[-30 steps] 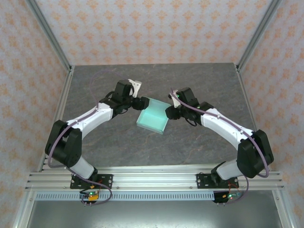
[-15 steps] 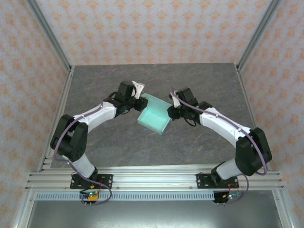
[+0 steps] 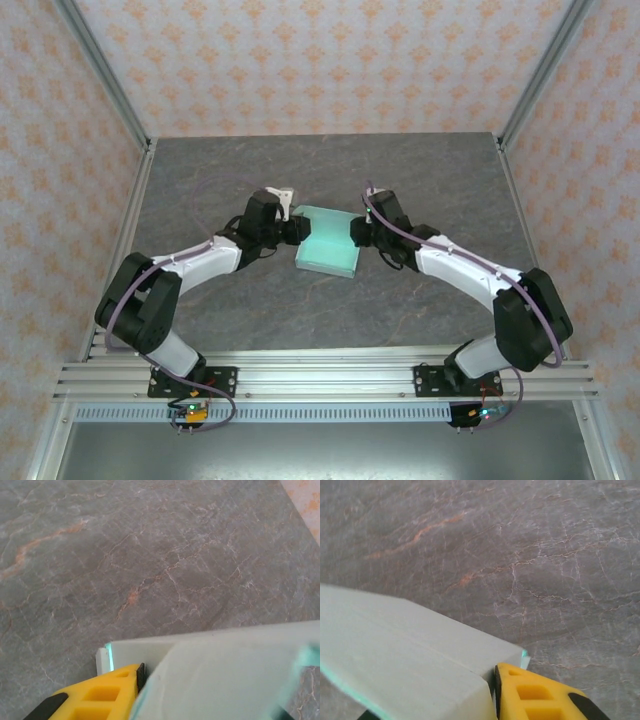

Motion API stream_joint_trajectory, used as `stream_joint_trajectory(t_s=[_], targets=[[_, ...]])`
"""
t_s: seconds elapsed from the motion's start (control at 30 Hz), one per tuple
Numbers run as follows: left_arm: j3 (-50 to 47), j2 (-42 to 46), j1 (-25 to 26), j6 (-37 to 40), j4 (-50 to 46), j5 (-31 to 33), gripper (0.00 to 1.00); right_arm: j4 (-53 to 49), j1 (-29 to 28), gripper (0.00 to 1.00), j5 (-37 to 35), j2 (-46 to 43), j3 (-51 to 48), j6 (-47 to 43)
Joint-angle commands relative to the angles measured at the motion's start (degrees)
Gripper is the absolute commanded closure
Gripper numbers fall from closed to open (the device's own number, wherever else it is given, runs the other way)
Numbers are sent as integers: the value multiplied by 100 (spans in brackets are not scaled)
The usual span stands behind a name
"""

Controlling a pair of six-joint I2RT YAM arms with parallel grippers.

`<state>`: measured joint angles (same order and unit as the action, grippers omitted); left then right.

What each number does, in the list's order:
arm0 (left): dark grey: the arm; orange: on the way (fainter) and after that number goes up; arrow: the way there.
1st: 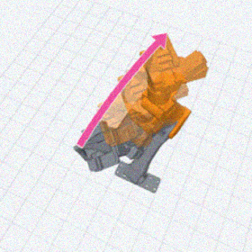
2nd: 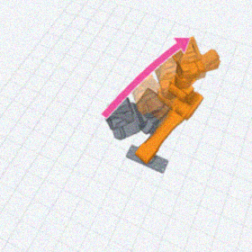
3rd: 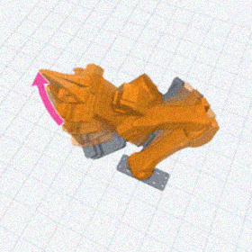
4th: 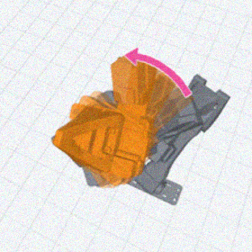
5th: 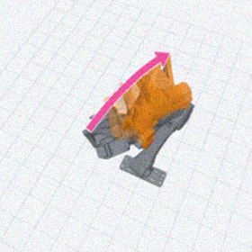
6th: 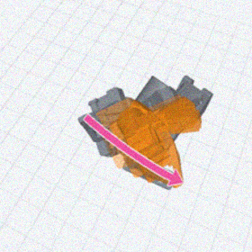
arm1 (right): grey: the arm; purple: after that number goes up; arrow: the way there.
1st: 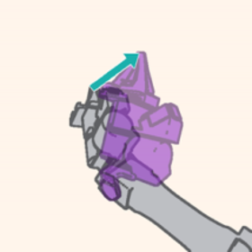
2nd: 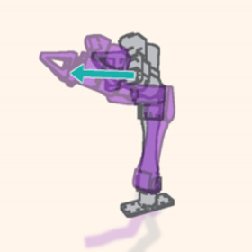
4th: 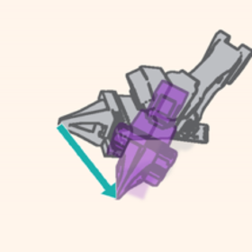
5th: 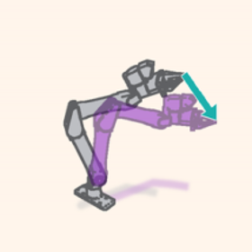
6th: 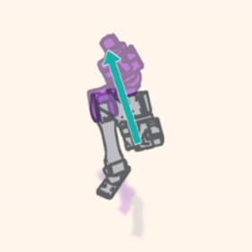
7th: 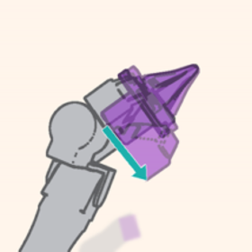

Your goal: Fold the paper box

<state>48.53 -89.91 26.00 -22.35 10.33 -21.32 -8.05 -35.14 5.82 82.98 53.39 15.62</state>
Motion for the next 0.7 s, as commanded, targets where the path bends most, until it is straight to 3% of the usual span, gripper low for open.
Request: stream_joint_trajectory(t_s=[0.0,0.23,0.67], targets=[[-316,241,214,-626,445,564,75,845,-297,77,-779,-103,-126,923],[-919,598,486,-1123,832,1845,75,1187,-816,77,-1812,98,-167,1514],[-1324,134,565,-1252,1434,1928,72,2264,-846,78,-1771,40,-1196,1003]])
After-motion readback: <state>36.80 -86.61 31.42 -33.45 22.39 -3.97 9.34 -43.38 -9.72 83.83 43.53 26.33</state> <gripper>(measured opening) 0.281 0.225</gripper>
